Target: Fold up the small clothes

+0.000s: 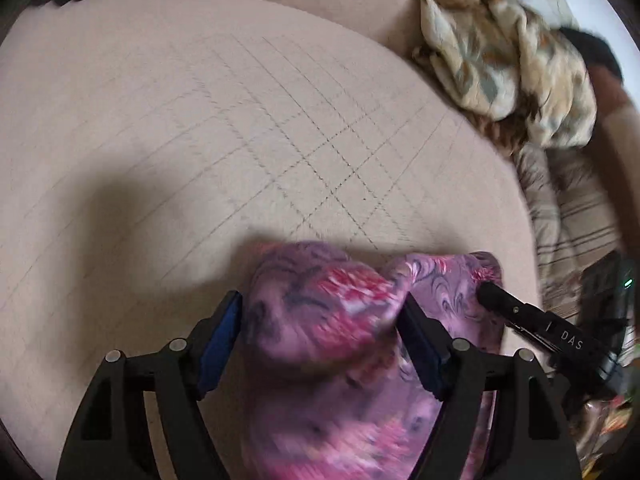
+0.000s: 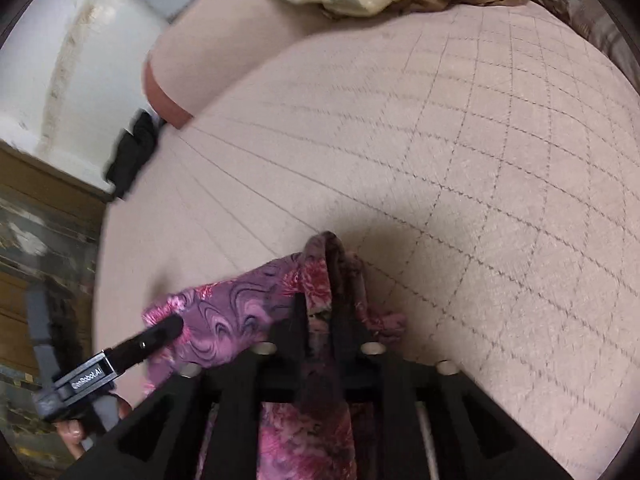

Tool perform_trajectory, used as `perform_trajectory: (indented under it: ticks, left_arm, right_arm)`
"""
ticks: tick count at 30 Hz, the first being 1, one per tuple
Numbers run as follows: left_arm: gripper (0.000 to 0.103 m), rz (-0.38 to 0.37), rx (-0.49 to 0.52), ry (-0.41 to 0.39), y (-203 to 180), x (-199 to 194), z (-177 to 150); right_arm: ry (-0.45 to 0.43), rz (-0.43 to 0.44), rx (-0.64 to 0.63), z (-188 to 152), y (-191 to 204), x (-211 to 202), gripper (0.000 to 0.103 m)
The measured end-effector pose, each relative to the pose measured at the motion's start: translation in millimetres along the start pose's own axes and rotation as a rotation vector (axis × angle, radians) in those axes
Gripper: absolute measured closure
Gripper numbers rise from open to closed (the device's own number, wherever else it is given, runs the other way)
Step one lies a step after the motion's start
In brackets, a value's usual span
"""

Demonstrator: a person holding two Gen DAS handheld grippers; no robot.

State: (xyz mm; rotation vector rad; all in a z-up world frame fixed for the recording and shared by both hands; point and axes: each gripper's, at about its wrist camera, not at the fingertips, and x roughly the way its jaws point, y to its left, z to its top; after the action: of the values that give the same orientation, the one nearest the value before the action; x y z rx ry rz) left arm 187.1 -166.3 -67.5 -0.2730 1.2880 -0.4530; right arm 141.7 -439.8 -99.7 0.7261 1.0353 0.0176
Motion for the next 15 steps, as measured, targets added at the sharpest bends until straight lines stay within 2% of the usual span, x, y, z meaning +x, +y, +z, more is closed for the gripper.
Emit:
perform_trajectory:
  ticks: [1,2,3,5,7,9,10,12,14,15]
  left_arm:
    - [0.026,0.001,0.0,-0.017,2,-11,-5]
    - [0.026,0.015,0.0,-0.032,5,-23,-11]
    - [0.026,0.021,-0.001,-0.036,8,-27,-14]
    - [0.026,0.029,-0.011,-0.03,13,-31,-16]
    - [0.026,0.027,-0.056,-0.008,22,-25,-14]
    - [0.025,-0.058,-0.136,0.044,34,-9,-13]
    - [0.025,-0.104,-0.168,0.066,38,-2,-12]
    - [0.024,-0.245,-0.26,0.127,50,18,-13]
    - [0.025,-0.286,-0.312,0.124,56,22,-15]
    - [0.043,-0.289,-0.3,0.114,52,18,-16]
  right_arm:
    - [-0.024,0.021,0.012,-5,-5,-14,0.043]
    - [-0.042,0.026,0.02,-8,-8,-23,0.021]
    - [-0.065,0.029,0.034,-13,-10,-33,0.018]
    - [-0.068,0.05,0.085,-13,-22,-40,0.018]
    - [0.004,0.129,0.166,-10,-33,-22,0.02]
    - [0.102,0.177,0.209,-13,-33,6,0.03]
    - [0.137,0.171,0.228,-17,-36,16,0.039]
    - [0.136,0.178,0.247,-18,-39,20,0.047]
    - [0.156,0.189,0.239,-19,-38,25,0.061]
    - [0.166,0.189,0.239,-19,-37,28,0.065]
